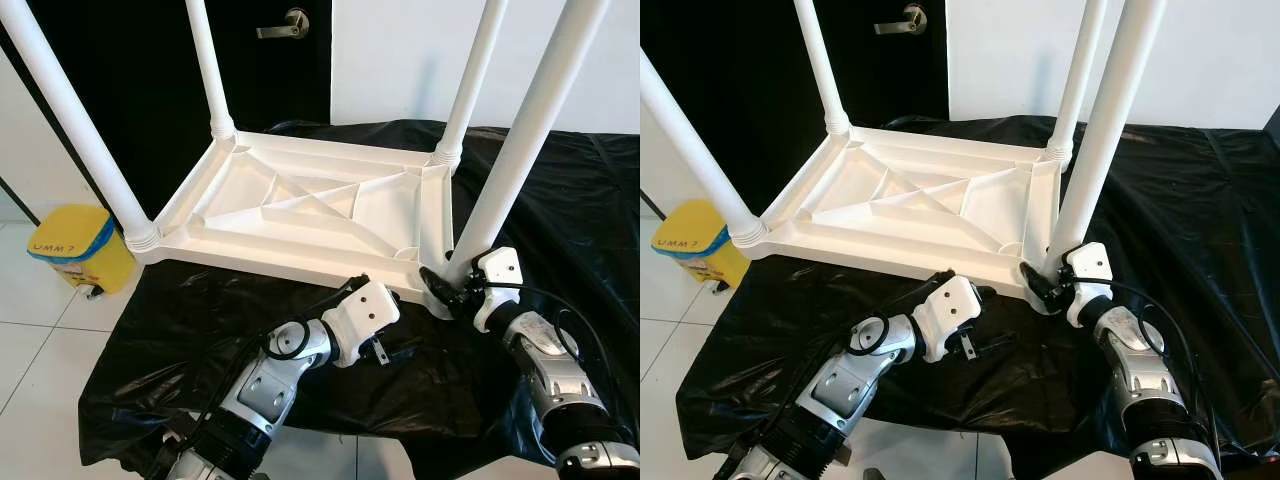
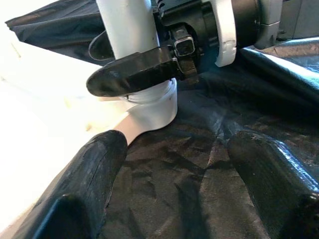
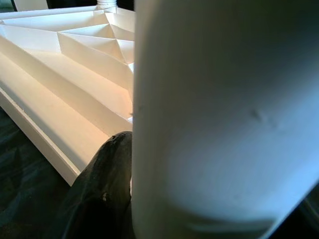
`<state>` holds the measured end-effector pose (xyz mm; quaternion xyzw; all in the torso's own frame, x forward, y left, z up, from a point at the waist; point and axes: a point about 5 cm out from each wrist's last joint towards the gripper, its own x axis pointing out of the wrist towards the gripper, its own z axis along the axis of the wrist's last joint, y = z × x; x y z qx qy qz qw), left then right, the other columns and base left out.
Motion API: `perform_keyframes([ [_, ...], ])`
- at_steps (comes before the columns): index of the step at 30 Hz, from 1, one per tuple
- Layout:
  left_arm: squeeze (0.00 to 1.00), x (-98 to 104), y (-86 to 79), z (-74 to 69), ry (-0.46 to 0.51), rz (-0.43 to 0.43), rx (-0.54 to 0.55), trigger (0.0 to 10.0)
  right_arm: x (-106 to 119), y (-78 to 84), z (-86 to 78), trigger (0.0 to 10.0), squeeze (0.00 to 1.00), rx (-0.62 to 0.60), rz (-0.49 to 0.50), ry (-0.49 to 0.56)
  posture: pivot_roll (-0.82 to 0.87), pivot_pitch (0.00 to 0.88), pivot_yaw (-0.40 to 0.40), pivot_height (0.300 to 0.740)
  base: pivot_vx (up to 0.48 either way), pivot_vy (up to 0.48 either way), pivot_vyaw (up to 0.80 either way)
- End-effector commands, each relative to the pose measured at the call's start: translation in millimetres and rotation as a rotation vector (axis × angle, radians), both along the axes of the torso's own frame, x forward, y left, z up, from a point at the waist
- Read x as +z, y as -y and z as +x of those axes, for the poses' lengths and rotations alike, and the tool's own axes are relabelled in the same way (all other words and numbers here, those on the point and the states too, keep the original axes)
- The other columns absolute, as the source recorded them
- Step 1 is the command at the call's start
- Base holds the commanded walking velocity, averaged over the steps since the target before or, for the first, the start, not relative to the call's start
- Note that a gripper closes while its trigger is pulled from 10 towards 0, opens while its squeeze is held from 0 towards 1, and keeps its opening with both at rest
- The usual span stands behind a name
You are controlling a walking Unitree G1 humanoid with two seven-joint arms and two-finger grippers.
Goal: Building children table
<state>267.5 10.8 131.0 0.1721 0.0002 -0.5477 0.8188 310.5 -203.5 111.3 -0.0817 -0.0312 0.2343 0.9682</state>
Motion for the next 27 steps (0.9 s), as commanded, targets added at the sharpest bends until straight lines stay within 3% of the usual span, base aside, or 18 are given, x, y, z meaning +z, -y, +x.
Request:
perform_keyframes([
  [1,0.00,-3,-0.4,-0.9,0.001,0.008,0.012,10.0,-9,-2.7,-1.7,0.0,0.00,0.007,0.009,-0.038,-0.13,0.017,0.017,0.740,0.000,0.000,0.00],
  [8,0.00,-5,-0.8,-2.0,-0.003,0.010,0.014,10.0,-24,-3.2,-9.6,0.0,0.00,-0.068,0.063,-0.082,-0.14,0.014,0.016,0.740,0.000,0.000,0.00],
  [9,0.00,-5,-0.2,-2.1,-0.004,0.008,0.014,10.0,-26,-3.8,-10.7,4.7,0.00,-0.091,0.080,-0.091,-0.14,0.012,0.014,0.740,0.000,0.000,0.00],
  [11,0.00,-5,-0.2,-2.1,-0.004,0.008,0.014,10.0,-26,-3.8,-10.7,4.7,0.00,-0.091,0.080,-0.091,-0.14,0.012,0.014,0.740,0.000,0.000,0.00],
  [12,0.00,-5,0.3,-2.3,-0.005,0.006,0.014,10.0,-28,-6.2,-12.5,10.0,0.00,-0.113,0.099,-0.098,-0.14,0.011,0.013,0.740,0.000,0.000,0.00],
  [20,0.00,-7,2.4,-3.1,-0.010,0.004,0.007,10.0,-47,-25.7,-21.2,10.0,0.00,-0.449,0.195,-0.140,-0.16,0.000,0.014,0.740,0.000,0.000,0.00],
  [22,0.00,-7,2.4,-3.1,-0.010,0.004,0.007,10.0,-47,-25.7,-21.2,10.0,0.00,-0.449,0.195,-0.140,-0.16,0.000,0.014,0.740,0.000,0.000,0.00],
  [24,0.00,-6,2.4,-1.9,-0.007,0.005,0.003,10.0,-48,-32.4,-23.7,10.0,0.00,-0.582,0.210,-0.123,-0.16,0.000,0.017,0.740,0.000,0.000,0.00],
  [27,0.00,-6,2.1,-1.5,-0.005,0.007,0.002,10.0,-48,-35.5,-24.7,10.0,0.00,-0.620,0.223,-0.120,-0.16,0.000,0.019,0.740,0.000,0.000,0.00],
])
